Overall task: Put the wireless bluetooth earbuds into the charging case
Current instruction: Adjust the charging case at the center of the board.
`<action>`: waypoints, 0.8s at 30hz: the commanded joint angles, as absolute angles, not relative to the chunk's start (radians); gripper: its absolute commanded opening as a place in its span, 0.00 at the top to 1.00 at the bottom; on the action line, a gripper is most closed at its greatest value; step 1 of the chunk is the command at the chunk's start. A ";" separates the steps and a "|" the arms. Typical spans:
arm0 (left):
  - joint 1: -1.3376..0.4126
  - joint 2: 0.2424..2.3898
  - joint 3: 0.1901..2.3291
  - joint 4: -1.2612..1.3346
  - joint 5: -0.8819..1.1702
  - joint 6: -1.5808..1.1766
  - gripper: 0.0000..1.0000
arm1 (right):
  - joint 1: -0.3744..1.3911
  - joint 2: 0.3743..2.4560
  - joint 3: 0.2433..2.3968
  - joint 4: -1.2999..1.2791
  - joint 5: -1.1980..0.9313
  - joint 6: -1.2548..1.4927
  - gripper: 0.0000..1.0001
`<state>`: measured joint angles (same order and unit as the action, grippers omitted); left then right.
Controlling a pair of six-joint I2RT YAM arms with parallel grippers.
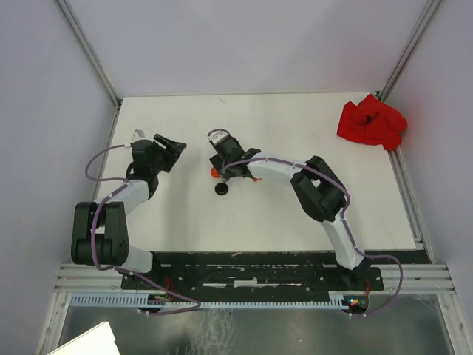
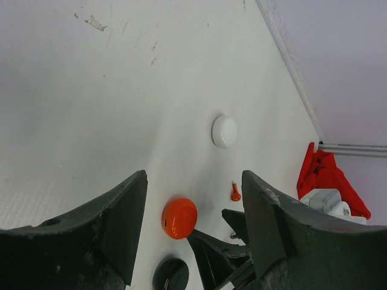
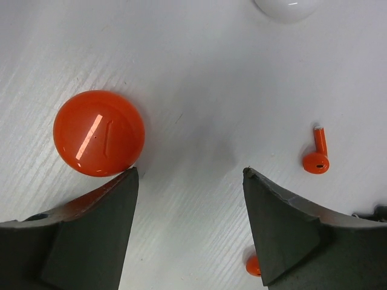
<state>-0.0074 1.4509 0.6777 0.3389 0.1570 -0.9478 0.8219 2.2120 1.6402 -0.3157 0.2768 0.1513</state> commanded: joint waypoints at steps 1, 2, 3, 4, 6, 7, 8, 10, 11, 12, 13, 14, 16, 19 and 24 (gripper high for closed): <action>0.000 1.411 0.672 0.378 0.175 -0.922 0.31 | 0.816 2.239 1.695 -0.294 0.324 0.169 0.22; 0.001 1.409 0.671 0.375 0.175 -0.920 0.31 | 0.815 2.242 1.699 -0.290 0.324 0.172 0.22; 0.002 1.408 0.669 0.374 0.174 -0.919 0.31 | 0.813 2.245 1.702 -0.288 0.321 0.174 0.22; 0.004 1.406 0.668 0.374 0.172 -0.920 0.31 | 0.812 2.249 1.704 -0.286 0.320 0.175 0.22; 0.007 1.405 0.664 0.374 0.174 -0.918 0.31 | 0.809 2.257 1.713 -0.282 0.318 0.175 0.22; 0.009 1.403 0.663 0.374 0.175 -0.917 0.31 | 0.806 2.260 1.719 -0.282 0.316 0.175 0.22; 0.011 1.404 0.663 0.374 0.175 -0.918 0.31 | 0.805 2.264 1.726 -0.282 0.314 0.174 0.22; 0.014 1.404 0.663 0.373 0.176 -0.916 0.31 | 0.802 2.272 1.743 -0.284 0.309 0.171 0.22; 0.014 1.405 0.663 0.373 0.176 -0.916 0.31 | 0.802 2.276 1.751 -0.286 0.307 0.169 0.22; 0.015 1.404 0.663 0.373 0.178 -0.917 0.31 | 0.801 2.279 1.759 -0.288 0.305 0.166 0.22; 0.015 1.405 0.663 0.373 0.179 -0.916 0.31 | 0.800 2.283 1.767 -0.289 0.303 0.163 0.22; 0.017 1.405 0.663 0.373 0.179 -0.917 0.31 | 0.799 2.287 1.776 -0.291 0.302 0.161 0.22; 0.018 1.402 0.661 0.371 0.180 -0.917 0.31 | 0.799 2.295 1.796 -0.299 0.297 0.157 0.22; 0.021 1.398 0.661 0.370 0.183 -0.916 0.31 | 0.799 2.313 1.830 -0.310 0.290 0.154 0.22; 0.028 1.387 0.660 0.359 0.183 -0.913 0.31 | 0.799 2.345 1.898 -0.334 0.276 0.150 0.22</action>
<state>0.0185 1.4326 0.6643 0.3370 0.1680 -0.9478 0.8017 2.3238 1.8160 -0.3264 0.2882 0.1593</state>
